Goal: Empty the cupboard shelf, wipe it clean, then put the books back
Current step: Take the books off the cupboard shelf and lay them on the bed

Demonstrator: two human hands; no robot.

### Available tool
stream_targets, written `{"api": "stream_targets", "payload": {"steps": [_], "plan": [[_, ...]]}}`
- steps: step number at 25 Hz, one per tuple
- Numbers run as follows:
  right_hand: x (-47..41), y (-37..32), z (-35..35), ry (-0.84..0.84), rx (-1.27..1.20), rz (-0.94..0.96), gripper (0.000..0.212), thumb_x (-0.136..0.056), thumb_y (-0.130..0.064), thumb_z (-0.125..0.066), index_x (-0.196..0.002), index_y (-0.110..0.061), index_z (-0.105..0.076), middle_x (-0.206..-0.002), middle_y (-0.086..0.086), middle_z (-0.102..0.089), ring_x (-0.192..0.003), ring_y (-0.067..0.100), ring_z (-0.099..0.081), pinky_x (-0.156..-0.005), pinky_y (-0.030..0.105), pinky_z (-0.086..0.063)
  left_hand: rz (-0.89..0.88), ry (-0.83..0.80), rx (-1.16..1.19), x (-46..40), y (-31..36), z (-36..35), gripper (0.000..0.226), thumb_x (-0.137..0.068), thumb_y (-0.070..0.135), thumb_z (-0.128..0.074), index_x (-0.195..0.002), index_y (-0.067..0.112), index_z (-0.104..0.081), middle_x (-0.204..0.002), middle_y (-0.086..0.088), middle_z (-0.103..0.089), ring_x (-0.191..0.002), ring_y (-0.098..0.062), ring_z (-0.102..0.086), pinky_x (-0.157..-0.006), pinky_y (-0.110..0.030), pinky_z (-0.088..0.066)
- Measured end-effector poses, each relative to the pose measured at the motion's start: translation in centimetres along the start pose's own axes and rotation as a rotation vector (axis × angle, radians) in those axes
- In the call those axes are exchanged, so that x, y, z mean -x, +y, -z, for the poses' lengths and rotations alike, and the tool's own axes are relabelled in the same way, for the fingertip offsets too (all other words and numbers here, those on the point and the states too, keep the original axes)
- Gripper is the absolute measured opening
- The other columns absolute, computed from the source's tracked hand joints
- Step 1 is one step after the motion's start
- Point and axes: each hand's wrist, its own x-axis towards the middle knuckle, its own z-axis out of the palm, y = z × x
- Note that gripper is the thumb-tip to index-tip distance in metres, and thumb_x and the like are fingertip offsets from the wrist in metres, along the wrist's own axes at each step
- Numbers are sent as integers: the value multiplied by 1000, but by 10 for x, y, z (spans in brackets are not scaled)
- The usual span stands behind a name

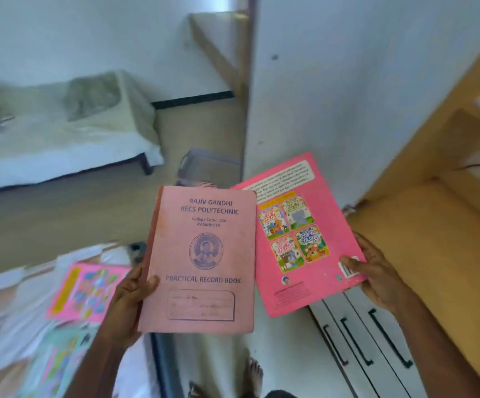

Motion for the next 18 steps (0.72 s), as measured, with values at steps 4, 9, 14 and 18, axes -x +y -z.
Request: {"api": "stream_targets", "payload": {"steps": [4, 9, 14, 18], "plan": [[-38, 30, -116, -194, 194, -51, 59, -78, 0, -67, -134, -14, -58, -114, 11, -73, -87, 27, -74, -58, 44, -61, -32, 306, 142, 51, -34, 106, 34, -95, -11, -43, -120, 3, -62, -105, -14, -76, -84, -25, -75, -71, -39, -63], [-66, 93, -261, -489, 607, -42, 53, -91, -1, -68, -135, -28, -55, -116, 9, -68, -87, 29, -73, -56, 49, -62, 19, 787, 304, 119, -86, 212, 26, -97, -7, -50, -114, 9, -63, -103, -11, -75, -78, -25, -74, -58, -36, -61], [-69, 180, -369, -758, 922, 23, 63, -93, 1, -55, -116, -58, -55, -114, -7, -70, -96, 20, -71, -57, 48, -63, 51, 1117, 445, 162, -145, 270, 28, -100, -3, -50, -124, 10, -56, -119, -19, -65, -76, -27, -65, -42, -29, -52], [-72, 241, -434, -823, 974, -6, 50, -93, -4, -56, -118, -48, -58, -113, -7, -70, -104, 22, -69, -79, 55, -62, 100, 1281, 527, 168, -190, 305, 27, -99, -1, -51, -117, 17, -59, -115, -18, -67, -82, -29, -67, -51, -36, -59]]}}
